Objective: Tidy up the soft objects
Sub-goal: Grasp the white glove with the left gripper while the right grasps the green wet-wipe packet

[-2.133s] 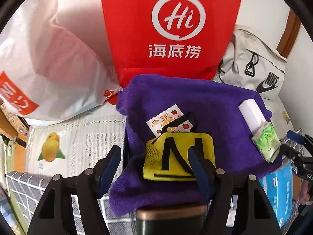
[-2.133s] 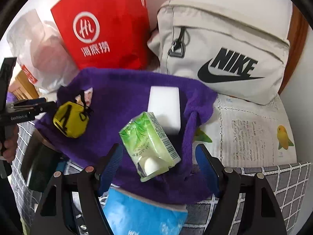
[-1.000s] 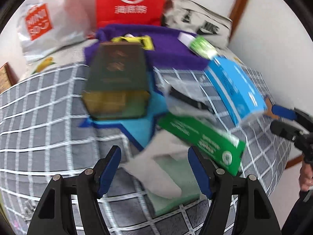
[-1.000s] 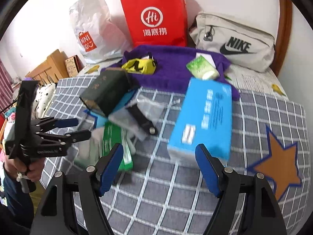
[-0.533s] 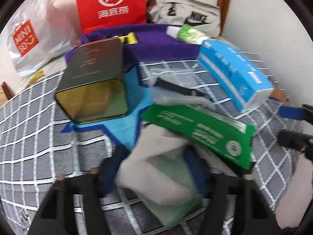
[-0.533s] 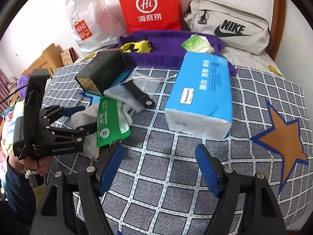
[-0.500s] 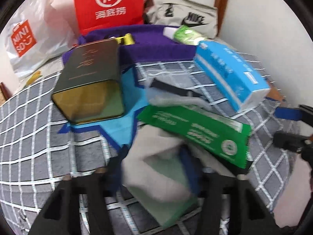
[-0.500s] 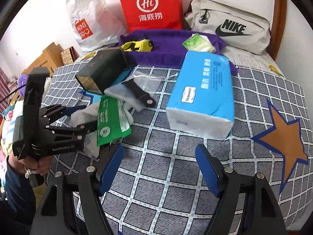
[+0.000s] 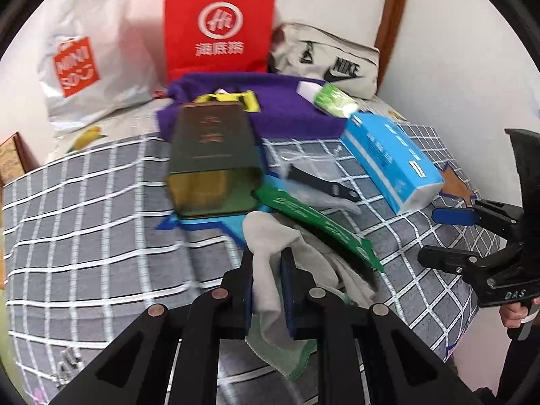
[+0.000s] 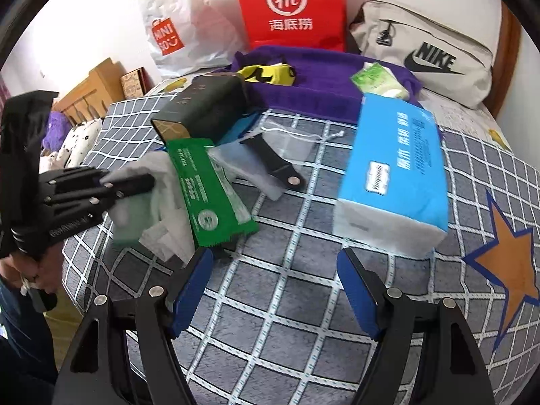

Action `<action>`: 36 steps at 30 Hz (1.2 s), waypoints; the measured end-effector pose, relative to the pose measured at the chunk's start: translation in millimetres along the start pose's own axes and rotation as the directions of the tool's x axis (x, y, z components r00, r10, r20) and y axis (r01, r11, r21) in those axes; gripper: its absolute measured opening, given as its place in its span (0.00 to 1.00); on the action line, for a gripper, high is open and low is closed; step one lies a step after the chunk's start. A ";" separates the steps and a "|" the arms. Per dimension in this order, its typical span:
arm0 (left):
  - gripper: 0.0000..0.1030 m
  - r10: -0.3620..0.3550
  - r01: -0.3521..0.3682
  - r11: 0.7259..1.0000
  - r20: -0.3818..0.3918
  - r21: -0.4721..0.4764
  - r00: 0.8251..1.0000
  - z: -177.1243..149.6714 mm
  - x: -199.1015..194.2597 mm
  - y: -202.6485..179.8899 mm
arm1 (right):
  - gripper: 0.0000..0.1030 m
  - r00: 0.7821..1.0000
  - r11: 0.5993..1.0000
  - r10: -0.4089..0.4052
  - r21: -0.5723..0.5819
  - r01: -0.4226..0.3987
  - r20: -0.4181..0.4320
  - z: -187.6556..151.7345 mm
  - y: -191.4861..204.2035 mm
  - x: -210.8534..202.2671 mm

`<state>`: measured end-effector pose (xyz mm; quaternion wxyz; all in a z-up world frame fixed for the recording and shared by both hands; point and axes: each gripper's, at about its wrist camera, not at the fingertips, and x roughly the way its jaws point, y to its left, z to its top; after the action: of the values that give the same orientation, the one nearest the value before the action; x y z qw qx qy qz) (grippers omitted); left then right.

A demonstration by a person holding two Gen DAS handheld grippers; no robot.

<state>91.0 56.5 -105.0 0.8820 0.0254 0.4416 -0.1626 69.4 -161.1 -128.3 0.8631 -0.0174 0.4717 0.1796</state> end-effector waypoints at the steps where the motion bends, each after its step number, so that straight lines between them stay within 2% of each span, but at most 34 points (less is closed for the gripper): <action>1: 0.14 0.007 -0.007 1.000 -0.004 -0.003 1.000 -2.1 -1.8 4.1 | 0.74 1.000 1.000 0.003 -0.004 -0.003 -0.001 1.3 1.7 1.0; 5: 0.14 0.034 -0.035 0.999 -0.040 -0.024 0.999 -12.1 8.5 15.3 | 0.74 1.000 0.999 0.031 -0.031 -0.031 -0.006 7.6 12.3 9.0; 8: 0.14 0.026 -0.030 0.998 -0.071 -0.060 0.997 -21.9 21.7 24.6 | 0.74 0.999 0.997 0.053 -0.057 -0.053 -0.004 14.0 22.5 18.0; 16: 0.14 -0.030 0.024 0.994 -0.063 -0.103 0.998 -28.1 25.9 34.8 | 0.74 0.989 0.987 0.146 -0.058 -0.148 -0.038 38.9 32.3 57.8; 18: 0.14 -0.046 0.039 0.993 -0.061 -0.116 0.997 -28.6 26.4 37.0 | 0.74 0.988 0.987 0.148 -0.057 -0.151 -0.054 42.4 34.1 65.7; 25: 0.15 -0.052 0.045 0.992 -0.060 -0.114 0.997 -28.8 27.3 36.7 | 0.75 0.976 0.976 0.204 -0.057 -0.209 -0.078 48.1 41.3 87.9; 27: 0.15 -0.052 0.045 0.993 -0.060 -0.114 0.997 -28.8 27.3 36.7 | 0.71 0.975 0.974 0.210 -0.074 -0.216 -0.072 49.0 44.7 89.6; 29: 0.16 -0.051 0.044 0.993 -0.060 -0.110 0.997 -28.8 27.5 36.3 | 0.48 0.968 0.966 0.238 -0.086 -0.244 -0.075 48.7 47.6 89.2; 31: 0.16 -0.050 0.044 0.993 -0.060 -0.106 0.997 -29.0 27.3 36.1 | 0.33 0.953 0.952 0.289 -0.078 -0.296 -0.088 47.9 48.4 87.4; 33: 0.16 -0.047 0.041 0.994 -0.059 -0.102 0.997 -28.8 27.4 35.3 | 0.28 0.953 0.951 0.291 -0.081 -0.297 -0.085 45.9 48.1 81.0; 35: 0.16 -0.045 0.039 0.994 -0.059 -0.100 0.997 -28.3 27.8 34.9 | 0.18 0.961 0.957 0.268 -0.095 -0.274 -0.072 42.5 48.1 71.0; 36: 0.16 -0.045 0.039 0.994 -0.059 -0.101 0.997 -28.3 27.8 34.9 | 0.17 0.962 0.958 0.264 -0.098 -0.270 -0.067 41.0 47.6 66.7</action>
<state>95.5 87.6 -147.5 0.8647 -0.0228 0.4762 -0.1580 119.7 -88.8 -153.7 0.8159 -0.0043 0.4823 0.3188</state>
